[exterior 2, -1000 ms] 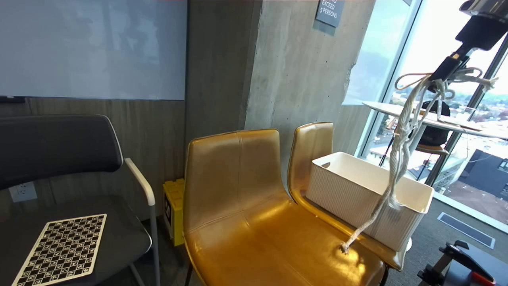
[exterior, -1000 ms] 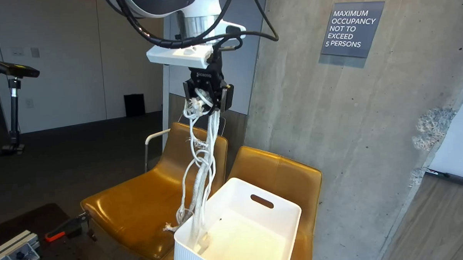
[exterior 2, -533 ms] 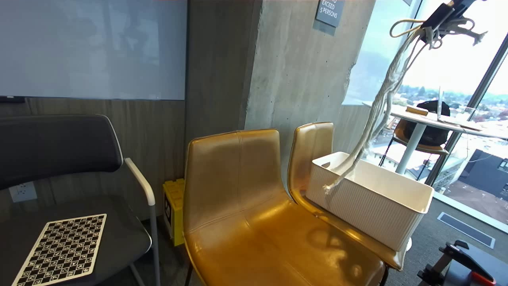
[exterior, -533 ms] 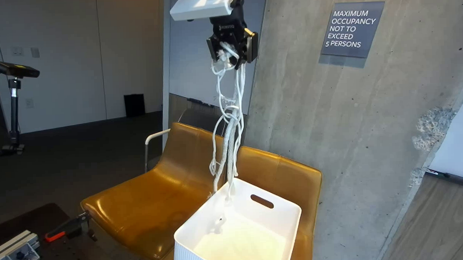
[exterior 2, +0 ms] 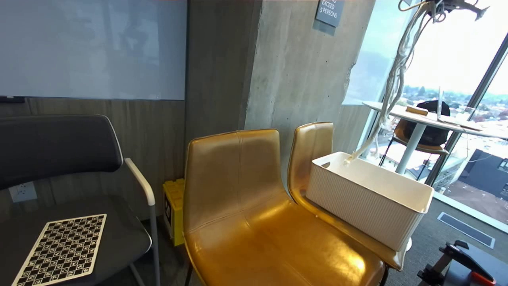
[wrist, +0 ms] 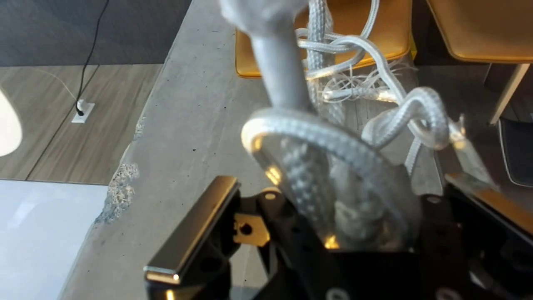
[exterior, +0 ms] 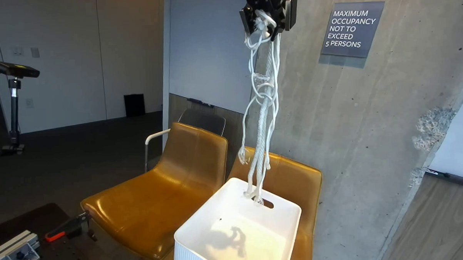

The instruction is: Put the pieces of string into the white basket

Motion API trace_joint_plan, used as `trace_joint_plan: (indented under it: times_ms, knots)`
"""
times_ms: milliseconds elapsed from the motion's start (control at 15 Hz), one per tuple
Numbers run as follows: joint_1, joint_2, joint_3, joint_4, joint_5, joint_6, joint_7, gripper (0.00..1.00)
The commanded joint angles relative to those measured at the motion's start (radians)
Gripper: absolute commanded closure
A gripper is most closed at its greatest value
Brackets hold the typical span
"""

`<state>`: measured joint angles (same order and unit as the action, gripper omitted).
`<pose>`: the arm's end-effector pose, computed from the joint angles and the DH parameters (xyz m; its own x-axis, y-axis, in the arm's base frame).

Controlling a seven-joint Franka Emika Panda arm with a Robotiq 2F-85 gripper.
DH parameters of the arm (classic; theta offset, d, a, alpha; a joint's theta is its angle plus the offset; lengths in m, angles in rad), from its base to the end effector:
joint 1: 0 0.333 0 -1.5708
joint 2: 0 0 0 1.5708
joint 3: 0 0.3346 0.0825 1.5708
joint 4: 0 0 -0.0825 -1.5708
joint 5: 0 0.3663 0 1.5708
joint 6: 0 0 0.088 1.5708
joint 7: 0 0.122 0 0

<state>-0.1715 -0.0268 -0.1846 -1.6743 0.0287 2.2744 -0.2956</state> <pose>0.5509 -0.2056 0.6764 0.8213 -0.0167 0.5703 -0.1162 -0.9835 0.1386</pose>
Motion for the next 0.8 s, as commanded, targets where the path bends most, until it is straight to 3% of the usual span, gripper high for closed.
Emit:
trace_joint_plan:
  times_ms: [0,467,533,600,733]
  knots:
    - [-0.014,0.111,-0.009,0.033,0.020,-0.001,-0.004,1.00]
    - [-0.100,0.357,-0.005,0.073,0.013,-0.047,-0.003,1.00]
    - [-0.108,0.378,-0.002,0.079,0.010,-0.054,0.002,0.75]
    - [-0.112,0.394,0.002,0.084,0.003,-0.058,0.004,0.74]
    - [-0.109,0.417,0.008,0.091,-0.011,-0.066,0.012,0.60]
